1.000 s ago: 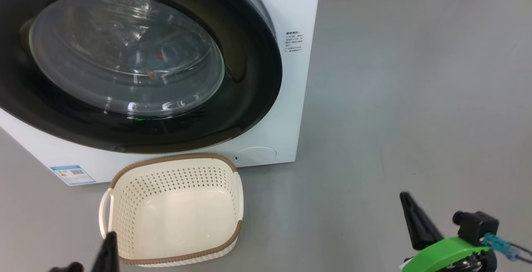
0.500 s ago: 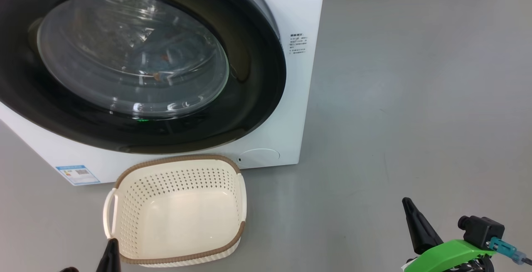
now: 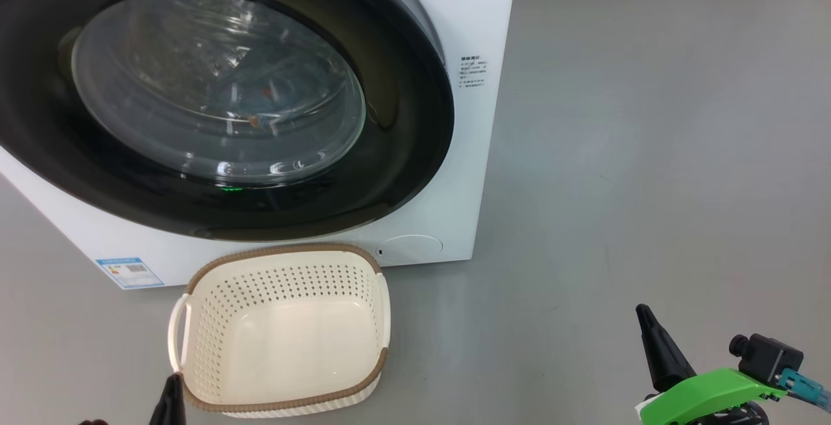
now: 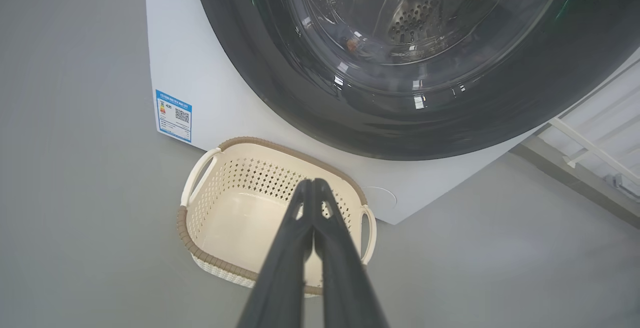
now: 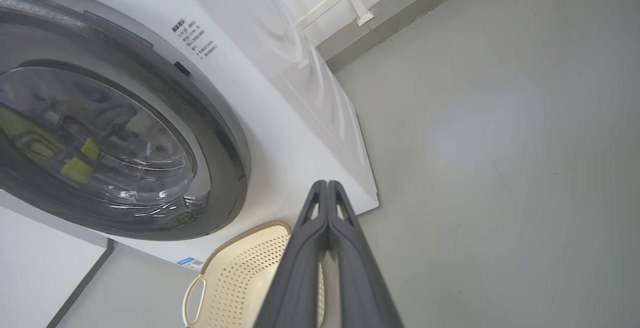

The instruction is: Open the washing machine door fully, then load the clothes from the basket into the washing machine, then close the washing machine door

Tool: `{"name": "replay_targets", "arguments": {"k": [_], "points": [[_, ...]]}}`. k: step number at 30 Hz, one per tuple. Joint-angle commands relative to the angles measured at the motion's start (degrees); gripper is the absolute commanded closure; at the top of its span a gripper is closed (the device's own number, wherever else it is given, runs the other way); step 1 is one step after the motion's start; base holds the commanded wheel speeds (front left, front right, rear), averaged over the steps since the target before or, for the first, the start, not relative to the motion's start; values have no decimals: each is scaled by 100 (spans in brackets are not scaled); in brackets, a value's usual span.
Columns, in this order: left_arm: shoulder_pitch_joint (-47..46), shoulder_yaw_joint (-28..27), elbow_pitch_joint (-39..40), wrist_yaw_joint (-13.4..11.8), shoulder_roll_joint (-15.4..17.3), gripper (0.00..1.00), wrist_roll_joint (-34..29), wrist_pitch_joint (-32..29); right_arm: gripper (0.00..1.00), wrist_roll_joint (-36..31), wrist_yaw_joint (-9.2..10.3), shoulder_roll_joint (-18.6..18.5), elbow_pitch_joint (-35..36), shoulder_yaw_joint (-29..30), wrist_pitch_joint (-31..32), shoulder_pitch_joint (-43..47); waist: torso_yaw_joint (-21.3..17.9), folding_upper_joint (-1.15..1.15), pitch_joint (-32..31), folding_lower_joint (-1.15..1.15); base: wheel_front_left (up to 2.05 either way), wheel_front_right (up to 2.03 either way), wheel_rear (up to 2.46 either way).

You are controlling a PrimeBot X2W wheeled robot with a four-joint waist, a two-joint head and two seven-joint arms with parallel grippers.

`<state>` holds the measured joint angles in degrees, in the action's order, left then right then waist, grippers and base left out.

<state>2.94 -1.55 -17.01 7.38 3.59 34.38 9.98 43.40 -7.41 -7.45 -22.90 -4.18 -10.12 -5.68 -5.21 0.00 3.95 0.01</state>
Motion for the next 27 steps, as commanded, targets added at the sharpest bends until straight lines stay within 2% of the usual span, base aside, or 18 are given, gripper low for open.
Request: {"name": "replay_targets", "arguments": {"k": [1, 27], "points": [[-242, -96, 123, 3, 58, 100, 142, -50, 100, 135, -2, -28, 165, 38, 18, -74, 7, 0, -5, -1, 0, 0, 0], [-417, -203, 172, 5, 24, 100, 1622, -471, 100, 1404, -3, 80, 356, 282, 428, -65, 142, 0, -103, -1, 0, 0, 0]]}}
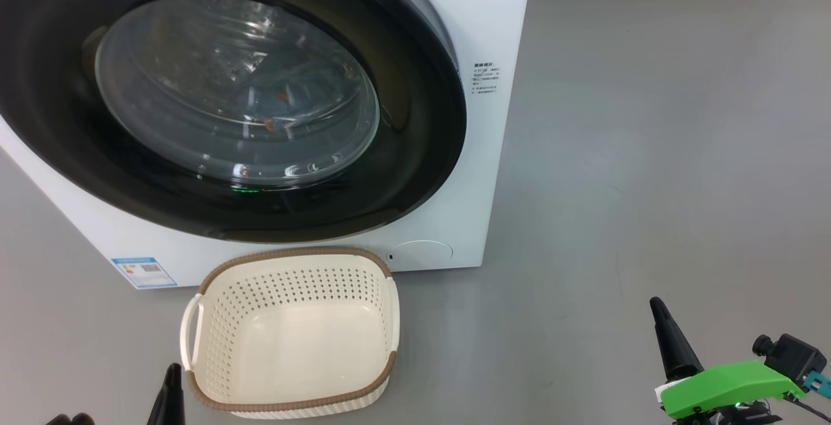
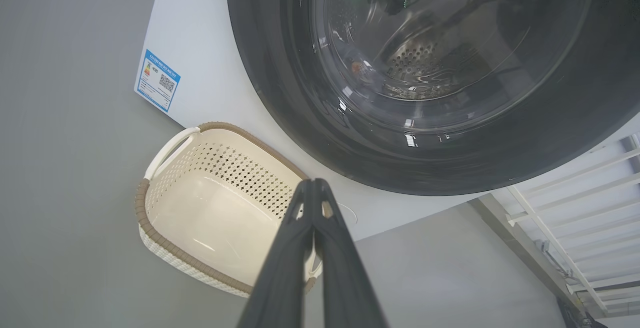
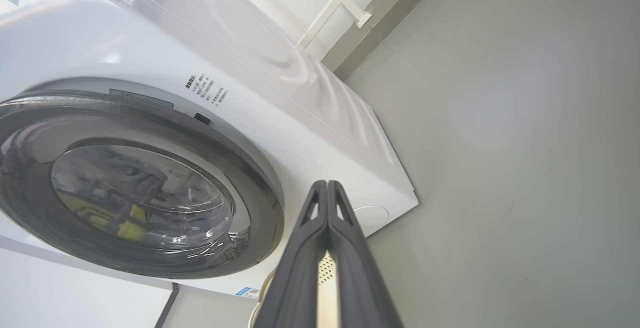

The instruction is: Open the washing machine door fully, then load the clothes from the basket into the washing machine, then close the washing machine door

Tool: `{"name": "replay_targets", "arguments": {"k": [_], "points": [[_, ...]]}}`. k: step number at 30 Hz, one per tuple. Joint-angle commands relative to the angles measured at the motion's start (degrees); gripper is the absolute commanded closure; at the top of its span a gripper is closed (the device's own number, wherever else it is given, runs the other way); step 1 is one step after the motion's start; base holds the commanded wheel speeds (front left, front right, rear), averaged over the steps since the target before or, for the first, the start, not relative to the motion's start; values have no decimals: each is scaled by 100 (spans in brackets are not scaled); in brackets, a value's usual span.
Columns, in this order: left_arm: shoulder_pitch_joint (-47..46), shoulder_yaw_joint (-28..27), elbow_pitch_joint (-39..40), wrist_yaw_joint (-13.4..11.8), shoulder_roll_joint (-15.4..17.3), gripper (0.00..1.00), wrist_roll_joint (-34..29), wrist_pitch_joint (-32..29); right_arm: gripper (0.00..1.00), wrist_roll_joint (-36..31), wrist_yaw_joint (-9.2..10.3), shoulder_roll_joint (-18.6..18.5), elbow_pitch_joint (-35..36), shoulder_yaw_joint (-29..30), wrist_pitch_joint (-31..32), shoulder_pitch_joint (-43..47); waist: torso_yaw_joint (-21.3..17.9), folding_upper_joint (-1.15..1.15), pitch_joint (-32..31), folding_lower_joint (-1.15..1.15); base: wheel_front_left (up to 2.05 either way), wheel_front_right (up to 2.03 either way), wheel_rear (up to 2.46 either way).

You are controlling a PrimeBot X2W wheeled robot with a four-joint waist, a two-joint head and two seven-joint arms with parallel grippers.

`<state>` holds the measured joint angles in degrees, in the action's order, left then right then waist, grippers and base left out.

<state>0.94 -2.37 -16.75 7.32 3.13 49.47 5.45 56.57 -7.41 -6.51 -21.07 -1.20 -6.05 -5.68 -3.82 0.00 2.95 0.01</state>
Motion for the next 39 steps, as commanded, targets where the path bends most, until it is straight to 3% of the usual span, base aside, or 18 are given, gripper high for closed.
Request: {"name": "replay_targets", "arguments": {"k": [1, 39], "points": [[-224, -126, 148, 11, 69, 100, 173, -35, 100, 137, -4, -10, 180, -6, 37, -65, 9, 0, -7, -1, 0, 0, 0], [-494, -289, 214, 14, 18, 100, 2425, -676, 100, 2048, -6, 170, 470, 389, 680, -53, 214, 0, -156, -1, 0, 0, 0]]}}
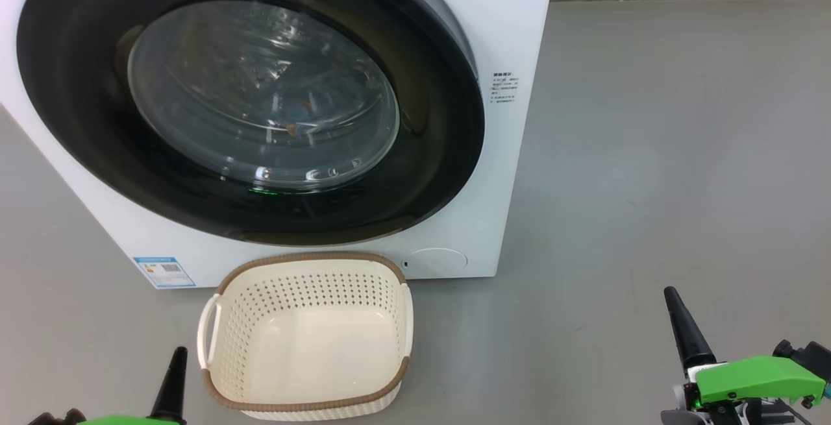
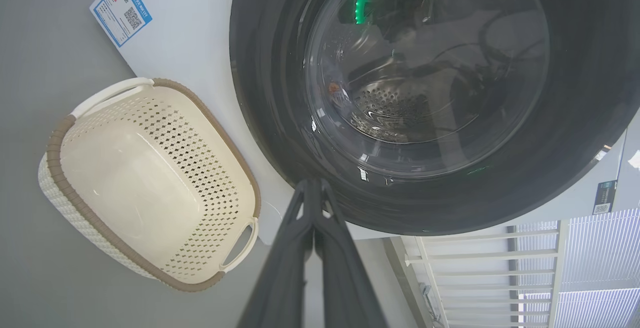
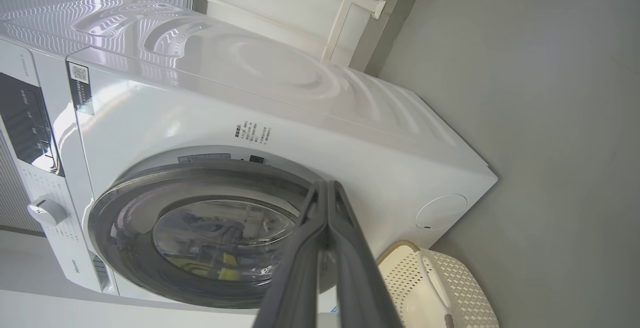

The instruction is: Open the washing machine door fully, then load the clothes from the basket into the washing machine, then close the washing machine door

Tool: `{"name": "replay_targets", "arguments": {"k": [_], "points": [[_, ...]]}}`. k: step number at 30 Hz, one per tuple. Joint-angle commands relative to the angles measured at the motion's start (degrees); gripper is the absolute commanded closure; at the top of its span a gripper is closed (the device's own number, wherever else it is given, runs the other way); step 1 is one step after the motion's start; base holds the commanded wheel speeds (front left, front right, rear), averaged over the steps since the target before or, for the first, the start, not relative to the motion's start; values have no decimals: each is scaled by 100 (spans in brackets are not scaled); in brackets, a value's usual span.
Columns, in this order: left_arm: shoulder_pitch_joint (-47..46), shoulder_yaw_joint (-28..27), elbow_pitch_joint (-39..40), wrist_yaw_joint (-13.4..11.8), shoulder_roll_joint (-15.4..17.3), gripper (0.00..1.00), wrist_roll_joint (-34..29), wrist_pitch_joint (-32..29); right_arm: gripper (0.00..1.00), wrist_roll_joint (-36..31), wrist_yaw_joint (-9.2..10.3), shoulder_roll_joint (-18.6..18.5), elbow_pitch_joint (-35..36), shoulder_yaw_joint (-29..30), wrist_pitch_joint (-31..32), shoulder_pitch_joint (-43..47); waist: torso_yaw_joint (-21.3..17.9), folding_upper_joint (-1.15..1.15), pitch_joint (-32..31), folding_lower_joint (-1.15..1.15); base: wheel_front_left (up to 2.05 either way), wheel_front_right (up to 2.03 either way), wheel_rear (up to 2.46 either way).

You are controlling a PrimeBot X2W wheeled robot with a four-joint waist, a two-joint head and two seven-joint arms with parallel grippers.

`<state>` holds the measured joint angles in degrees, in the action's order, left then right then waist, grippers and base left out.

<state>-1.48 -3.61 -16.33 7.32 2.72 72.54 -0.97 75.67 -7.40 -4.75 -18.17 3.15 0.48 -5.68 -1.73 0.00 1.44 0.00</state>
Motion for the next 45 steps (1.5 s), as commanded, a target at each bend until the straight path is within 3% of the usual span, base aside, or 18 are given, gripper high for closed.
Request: {"name": "replay_targets", "arguments": {"k": [1, 31, 45], "points": [[-259, -169, 174, 14, 57, 100, 177, -50, 100, 189, -7, -1, 188, -35, 44, -53, 11, 0, -8, 0, 0, 0, 0], [-472, -296, 225, 16, 16, 100, 1955, -554, 100, 1688, -9, 148, 416, 287, 560, -45, 173, 0, -126, 0, 0, 0, 0], [-472, -295, 226, 16, 16, 100, 1960, -554, 100, 1683, -9, 155, 416, 297, 569, -46, 173, 0, -126, 0, 0, 0, 0]]}}
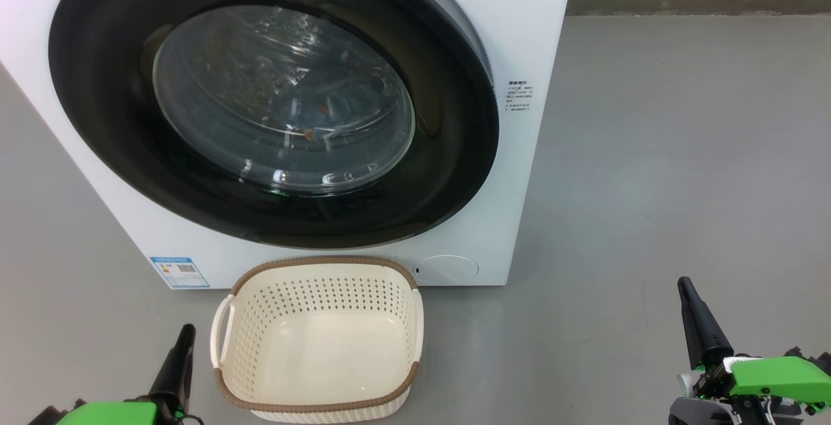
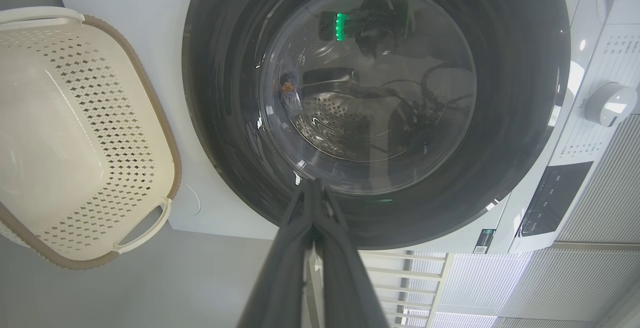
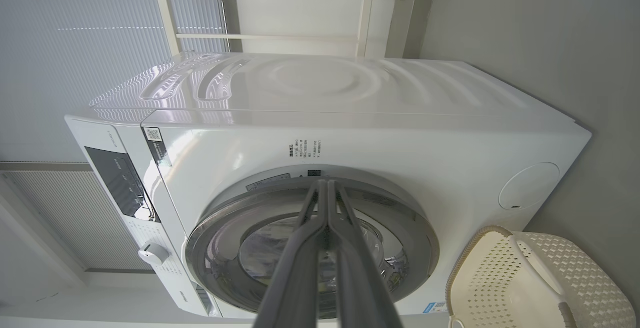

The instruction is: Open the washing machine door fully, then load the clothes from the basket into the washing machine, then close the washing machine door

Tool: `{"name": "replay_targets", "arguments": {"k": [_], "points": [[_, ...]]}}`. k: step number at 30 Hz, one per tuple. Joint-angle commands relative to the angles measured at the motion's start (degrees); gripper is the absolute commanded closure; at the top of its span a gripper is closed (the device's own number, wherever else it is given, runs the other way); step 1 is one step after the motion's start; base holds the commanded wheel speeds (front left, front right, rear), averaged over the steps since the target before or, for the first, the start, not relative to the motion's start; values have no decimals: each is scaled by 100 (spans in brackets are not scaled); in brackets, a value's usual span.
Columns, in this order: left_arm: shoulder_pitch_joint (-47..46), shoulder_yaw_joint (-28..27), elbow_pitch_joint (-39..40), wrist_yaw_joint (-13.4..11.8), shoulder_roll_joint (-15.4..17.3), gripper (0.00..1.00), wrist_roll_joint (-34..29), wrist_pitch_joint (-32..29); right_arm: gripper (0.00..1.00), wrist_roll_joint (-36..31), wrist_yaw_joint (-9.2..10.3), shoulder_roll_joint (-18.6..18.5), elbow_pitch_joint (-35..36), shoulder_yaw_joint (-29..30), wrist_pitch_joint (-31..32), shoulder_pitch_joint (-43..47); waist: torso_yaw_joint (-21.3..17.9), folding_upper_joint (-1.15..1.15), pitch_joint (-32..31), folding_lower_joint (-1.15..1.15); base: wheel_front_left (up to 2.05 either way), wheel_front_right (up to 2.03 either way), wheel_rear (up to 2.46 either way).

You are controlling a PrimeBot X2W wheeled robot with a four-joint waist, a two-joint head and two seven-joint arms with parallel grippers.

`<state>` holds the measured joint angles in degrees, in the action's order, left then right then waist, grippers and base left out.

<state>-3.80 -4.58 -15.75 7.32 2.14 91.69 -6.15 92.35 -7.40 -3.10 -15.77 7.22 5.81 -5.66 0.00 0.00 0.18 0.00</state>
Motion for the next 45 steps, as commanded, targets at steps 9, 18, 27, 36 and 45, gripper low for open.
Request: {"name": "replay_targets", "arguments": {"k": [9, 18, 27, 36, 45], "points": [[-239, -197, 168, 16, 74, 100, 45, -36, 100, 10, -9, -5, 176, -105, 40, -49, 0, 0, 0, 0, 0, 0, 0], [-239, -197, 168, 16, 74, 100, 46, -36, 100, 6, -9, -2, 176, -100, 45, -50, 0, 0, 0, 0, 0, 0, 0], [-239, -196, 169, 16, 74, 100, 46, -36, 100, 2, -9, 1, 176, -95, 48, -50, 0, 0, 0, 0, 0, 0, 0], [-239, -196, 169, 16, 74, 100, 47, -35, 100, -1, -9, 4, 176, -91, 51, -51, 0, 0, 0, 0, 0, 0, 0], [-239, -196, 169, 16, 74, 100, 47, -35, 100, -4, -9, 6, 176, -88, 54, -51, 0, 0, 0, 0, 0, 0, 0]]}}
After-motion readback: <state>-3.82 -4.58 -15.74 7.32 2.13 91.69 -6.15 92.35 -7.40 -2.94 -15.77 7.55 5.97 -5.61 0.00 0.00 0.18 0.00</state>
